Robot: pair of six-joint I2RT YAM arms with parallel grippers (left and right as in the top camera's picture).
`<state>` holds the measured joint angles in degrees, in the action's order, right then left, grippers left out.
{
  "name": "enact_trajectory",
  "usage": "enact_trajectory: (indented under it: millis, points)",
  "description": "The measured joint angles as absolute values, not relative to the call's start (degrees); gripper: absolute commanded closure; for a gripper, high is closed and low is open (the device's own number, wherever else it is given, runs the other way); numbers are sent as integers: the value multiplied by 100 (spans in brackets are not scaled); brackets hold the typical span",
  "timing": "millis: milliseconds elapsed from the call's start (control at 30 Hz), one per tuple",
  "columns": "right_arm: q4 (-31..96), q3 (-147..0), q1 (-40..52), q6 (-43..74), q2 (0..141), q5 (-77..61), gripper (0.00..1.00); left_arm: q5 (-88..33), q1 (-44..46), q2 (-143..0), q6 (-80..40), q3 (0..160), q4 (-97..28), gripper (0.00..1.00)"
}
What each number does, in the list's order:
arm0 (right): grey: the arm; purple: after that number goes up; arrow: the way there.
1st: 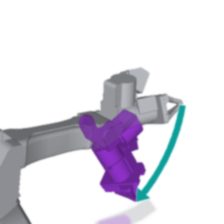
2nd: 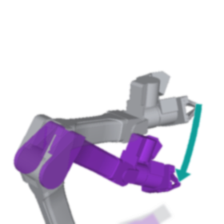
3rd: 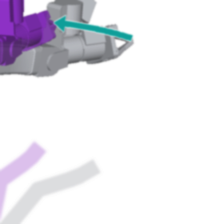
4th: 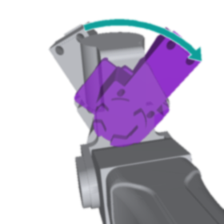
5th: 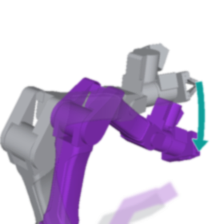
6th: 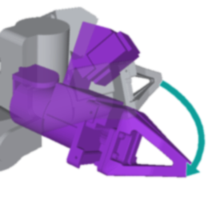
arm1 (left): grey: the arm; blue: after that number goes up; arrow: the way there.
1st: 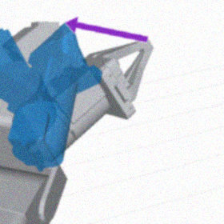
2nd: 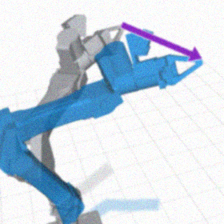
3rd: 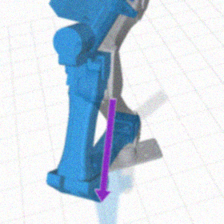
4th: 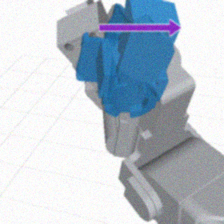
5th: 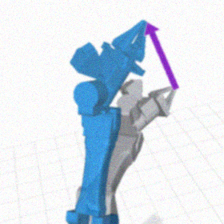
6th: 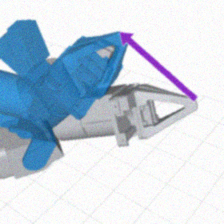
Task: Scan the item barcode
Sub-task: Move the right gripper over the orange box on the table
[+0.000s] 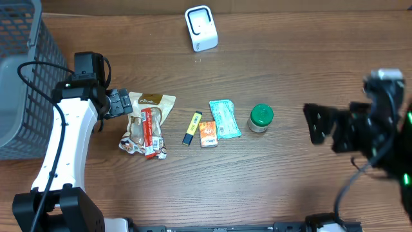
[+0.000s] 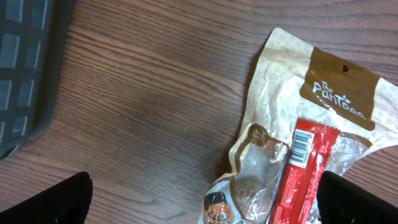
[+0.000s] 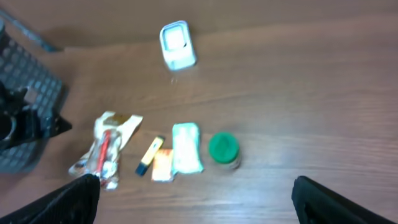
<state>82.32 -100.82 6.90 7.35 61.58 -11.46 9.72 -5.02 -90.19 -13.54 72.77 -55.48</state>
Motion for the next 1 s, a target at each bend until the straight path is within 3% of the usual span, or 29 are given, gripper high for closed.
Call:
enact_trajectory:
  millis: [33,200,300,367,533,1000]
  points:
    - [8259,-10149,690,733,6355,-1347,2,969,-502,-9019,-1354,7277,-5551,0]
    - [8425,-10180,690,766,7041,-2331,60,972,-502,-9019,-1354,7277,-5551,0]
    - [8676,-10178,690,779,7334,-2655,68,972,-502,-9019,-1354,7277,-5551,0]
    - [8847,-10156,692,781,7491,-2775,69,972,-502,-9019,-1354,7277,-5551,0]
    - [8783,-9625,838,768,7771,-2919,60,972,-502,-9019,-1354,7277,-5551,0]
    - [6117,-7122,2453,1903,8235,-2073,55,972,-502,-9019,-1354,7277,-5551,0]
